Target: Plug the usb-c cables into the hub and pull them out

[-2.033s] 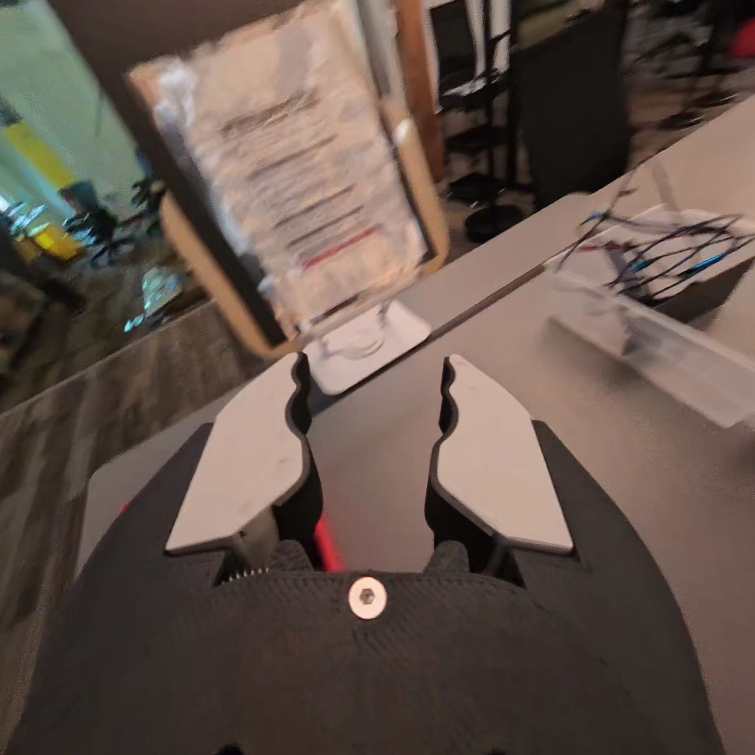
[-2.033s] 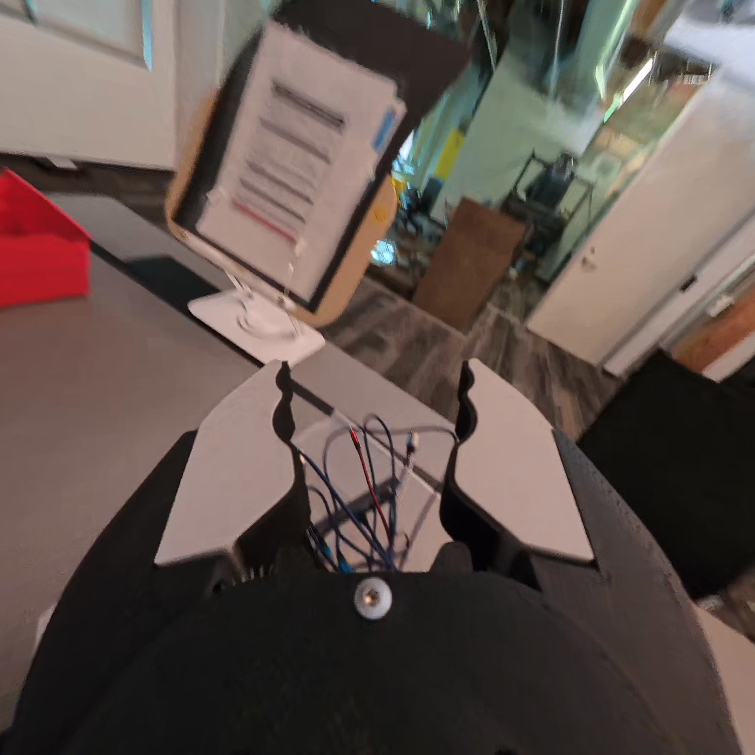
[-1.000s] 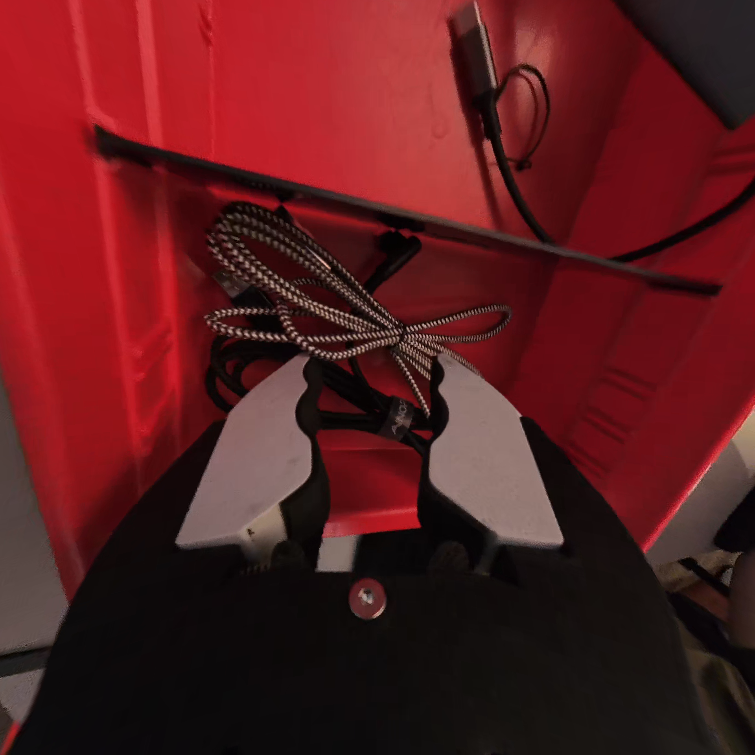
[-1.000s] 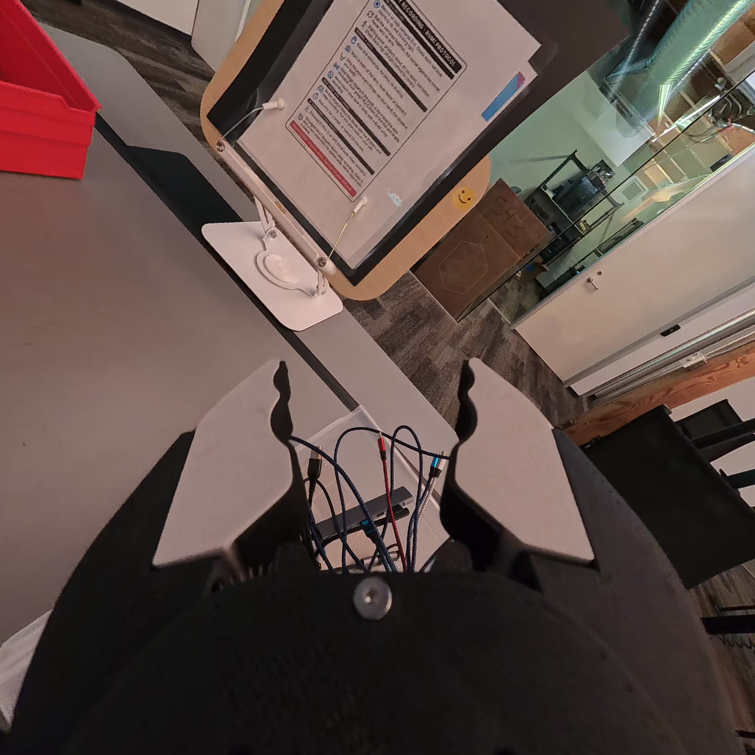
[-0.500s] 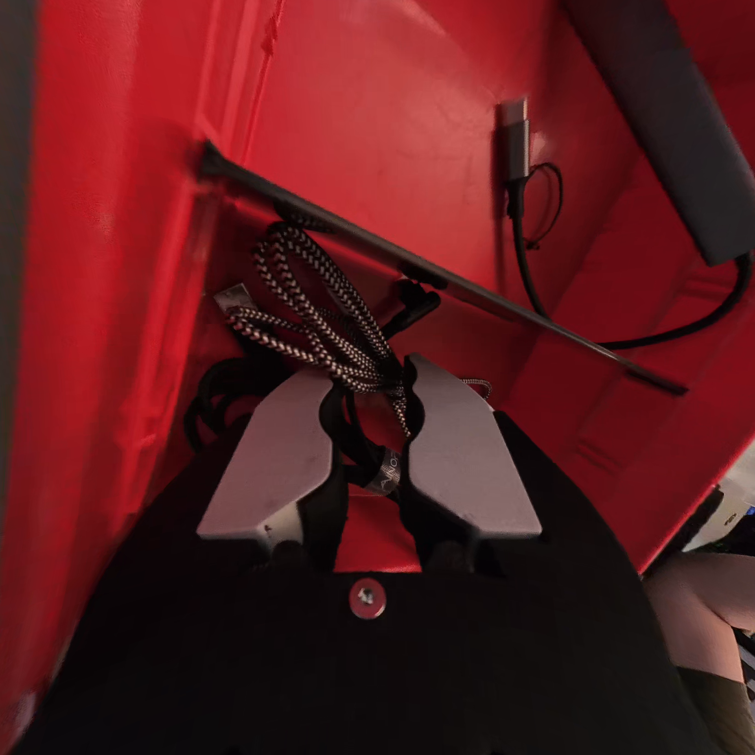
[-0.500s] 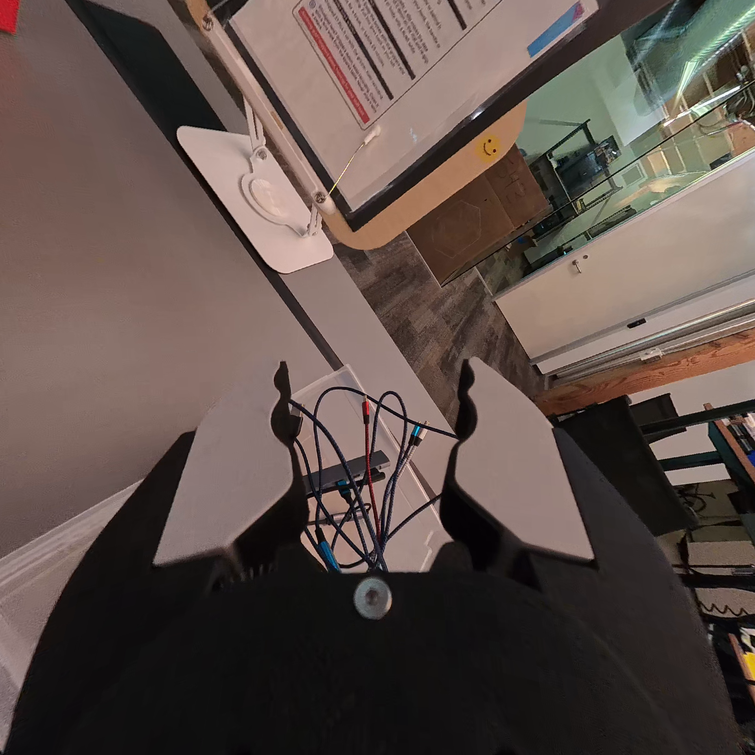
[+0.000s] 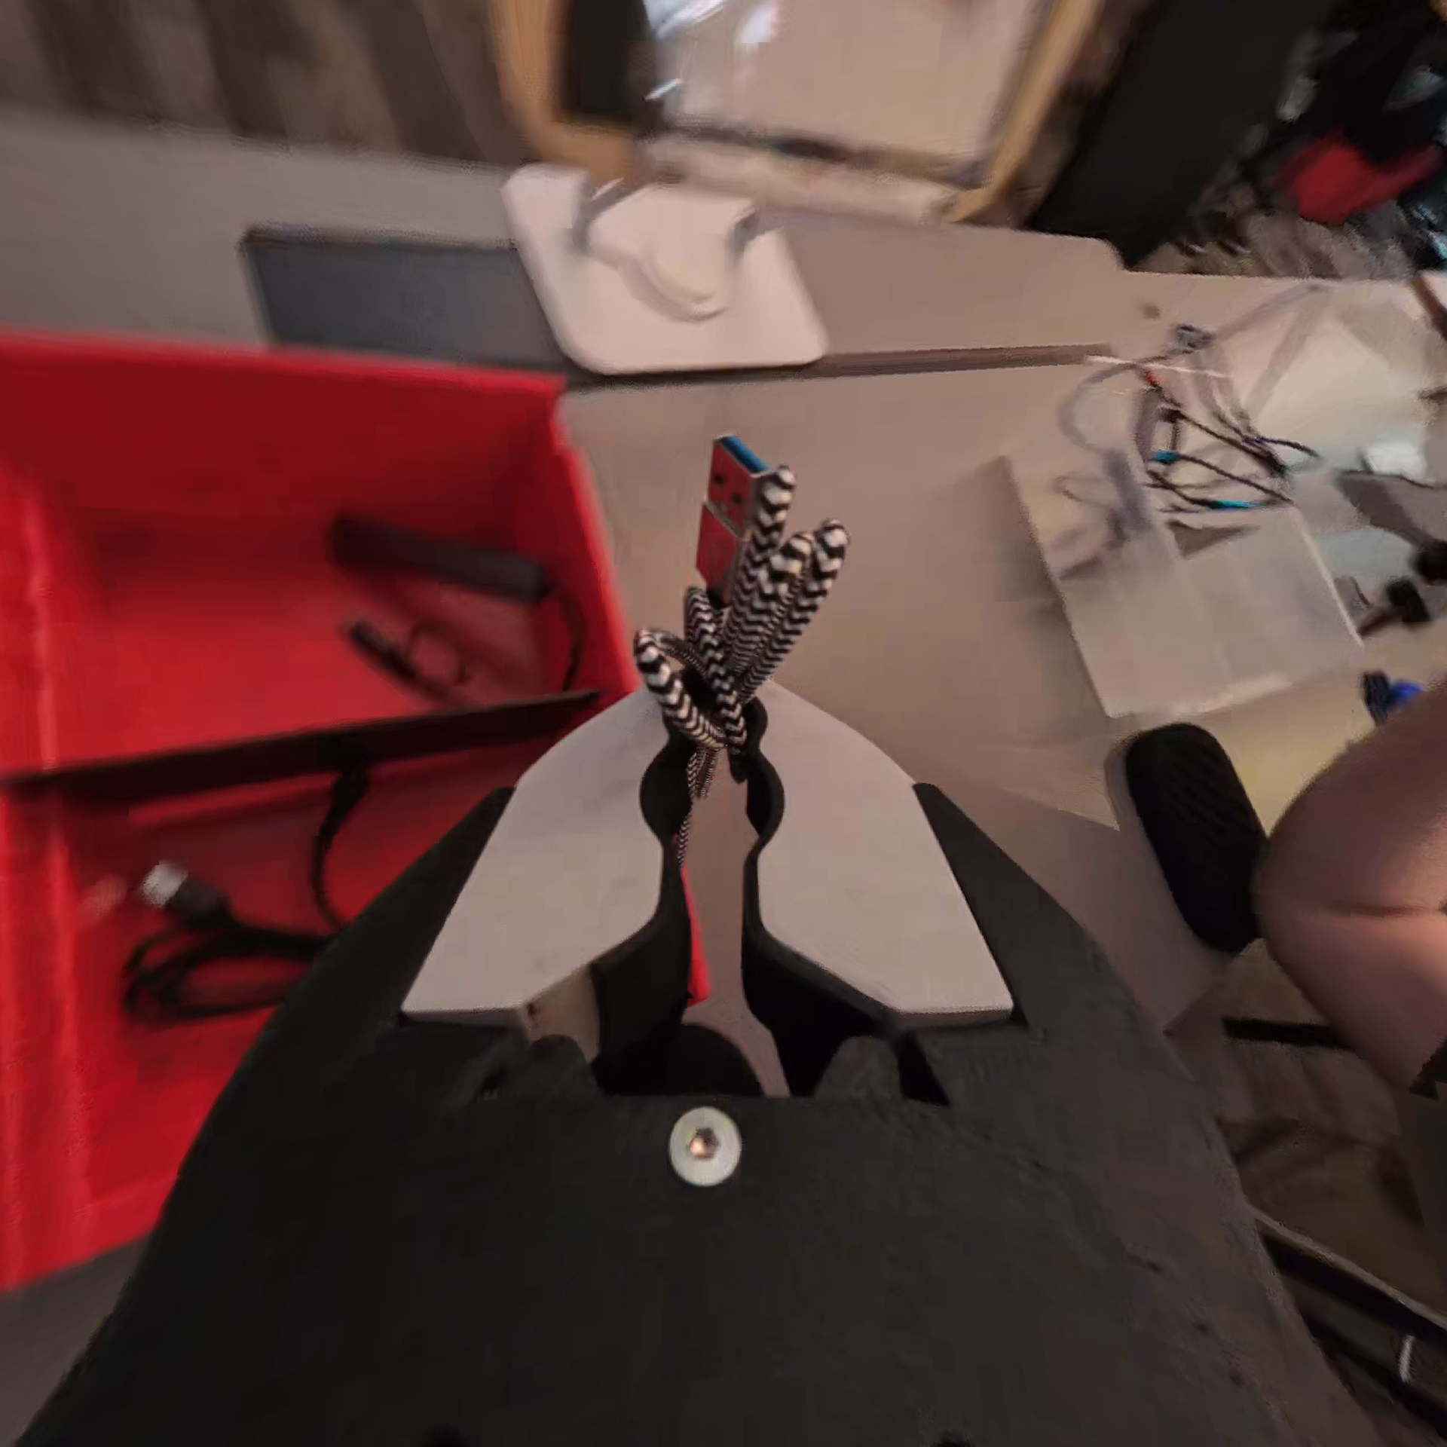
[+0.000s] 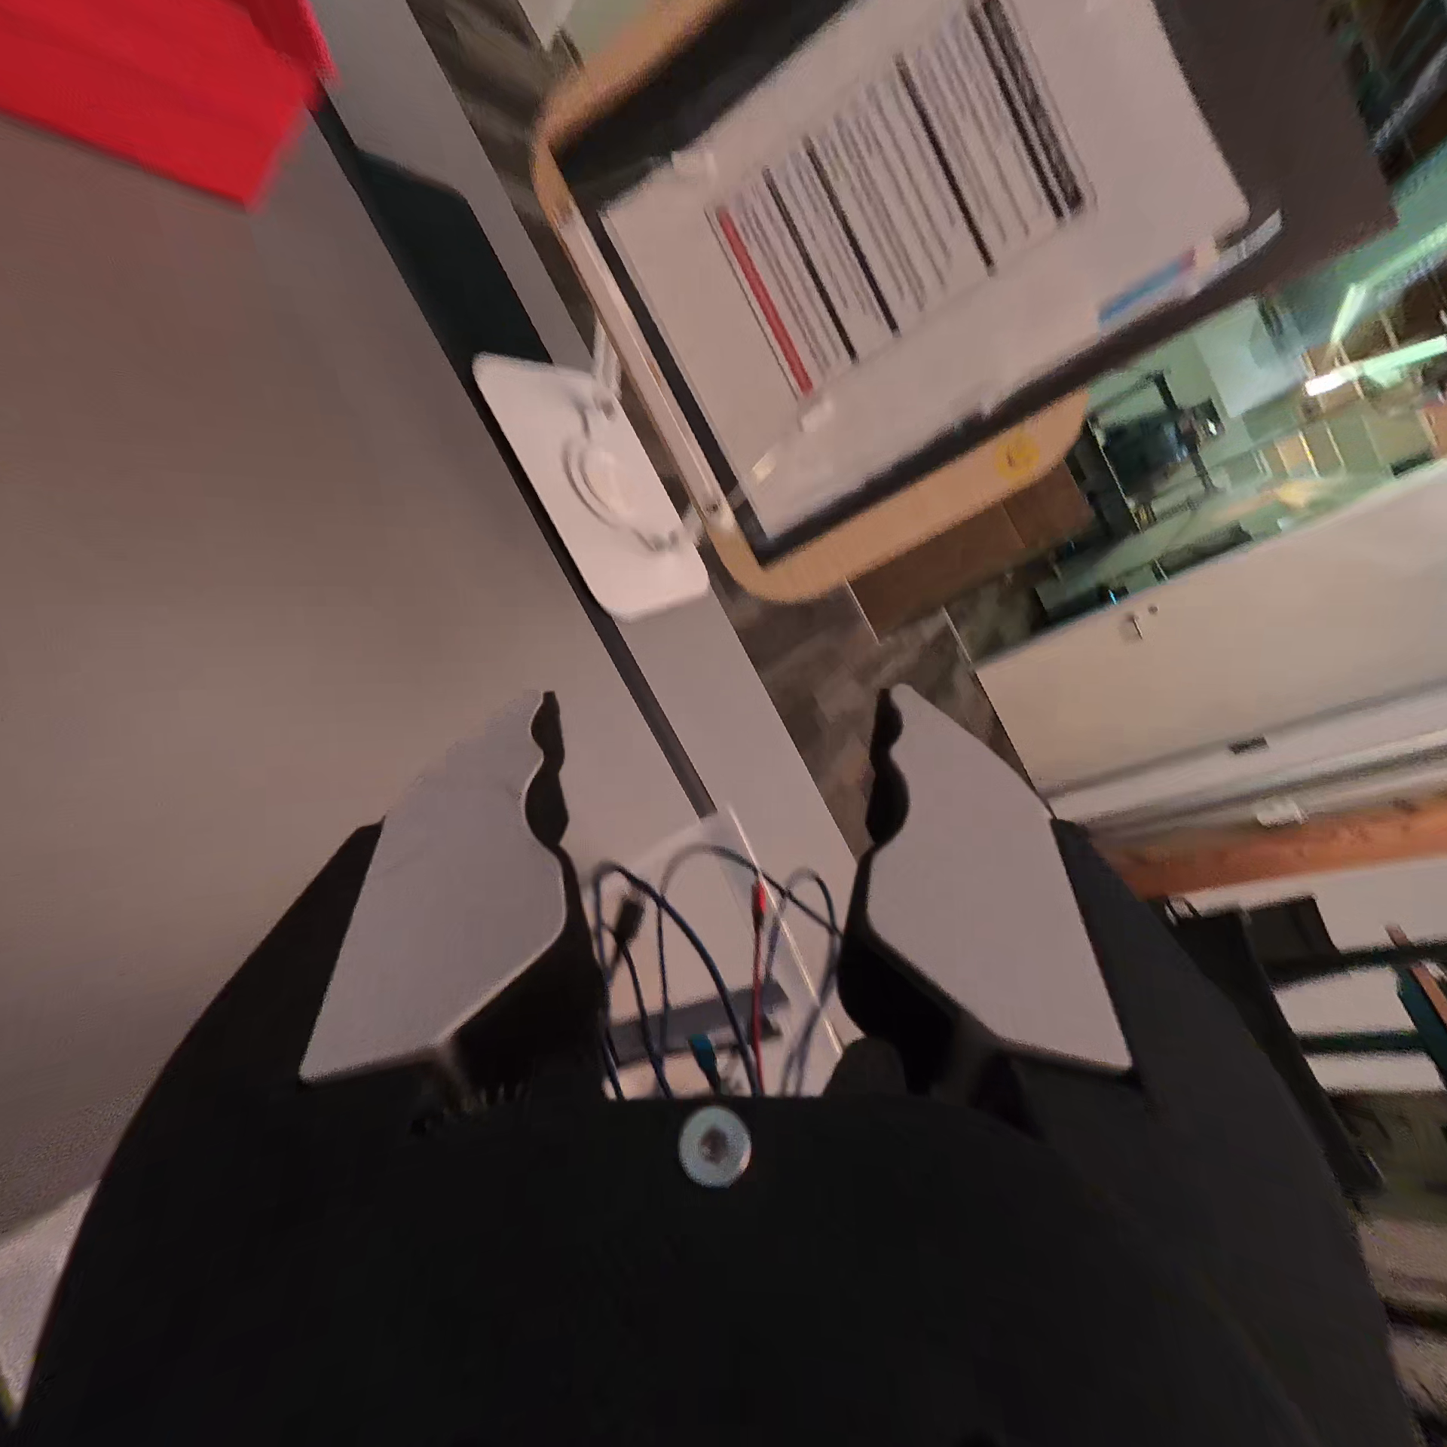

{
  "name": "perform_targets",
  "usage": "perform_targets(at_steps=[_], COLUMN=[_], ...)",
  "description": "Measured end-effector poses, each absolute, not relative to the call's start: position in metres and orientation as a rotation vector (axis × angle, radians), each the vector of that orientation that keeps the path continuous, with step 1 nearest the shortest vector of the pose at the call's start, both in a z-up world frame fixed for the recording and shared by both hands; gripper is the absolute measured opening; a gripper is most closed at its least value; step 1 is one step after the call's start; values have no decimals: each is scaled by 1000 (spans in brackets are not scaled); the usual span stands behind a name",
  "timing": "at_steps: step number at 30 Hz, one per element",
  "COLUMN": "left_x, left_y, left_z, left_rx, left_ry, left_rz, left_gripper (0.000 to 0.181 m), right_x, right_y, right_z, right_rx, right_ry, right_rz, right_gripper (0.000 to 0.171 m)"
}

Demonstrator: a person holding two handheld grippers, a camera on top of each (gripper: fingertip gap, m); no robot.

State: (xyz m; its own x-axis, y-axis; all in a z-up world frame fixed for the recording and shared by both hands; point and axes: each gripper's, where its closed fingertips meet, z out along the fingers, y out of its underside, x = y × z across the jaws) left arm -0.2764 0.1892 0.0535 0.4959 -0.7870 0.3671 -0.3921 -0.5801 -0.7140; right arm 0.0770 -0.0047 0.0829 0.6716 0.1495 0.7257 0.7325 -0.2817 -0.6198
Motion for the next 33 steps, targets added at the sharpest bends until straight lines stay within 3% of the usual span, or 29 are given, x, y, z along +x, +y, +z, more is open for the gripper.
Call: perform_targets(at_steps=[6, 10, 12, 14, 18, 24, 29, 33], left_x=[-193, -152, -141, -143, -188, -315, -365, -375], left_y=[81, 29, 18, 21, 59, 157, 202, 210], left_z=[98, 93, 86, 82, 73, 0, -65, -98], left_rx=[-1806, -1690, -1644, -1633, -1778, -2474, -2901, -3048], left_ry=[1422, 1637, 1723, 1762, 1680, 1185, 756, 695], left_rz=[-1100, -1224, -1207, -1134, -949, -543, -423, -389], left_gripper=[8, 9, 10, 20, 59, 52, 45, 46], right_x=[-86, -142, -147, -141, -100, -26, -11, -1], right_y=[12, 23, 22, 24, 30, 16, 9, 15], right_z=[103, 63, 41, 34, 3, -83, -130, -137], right_rx=[-1499, -1610, -1675, -1735, -2007, -2576, -2843, -2847], right_ry=[-812, -876, -984, -960, -874, -790, -685, -700], right_rz=[95, 325, 343, 412, 413, 195, 232, 124], right_gripper=[73, 71, 14, 10, 9, 9, 14, 40])
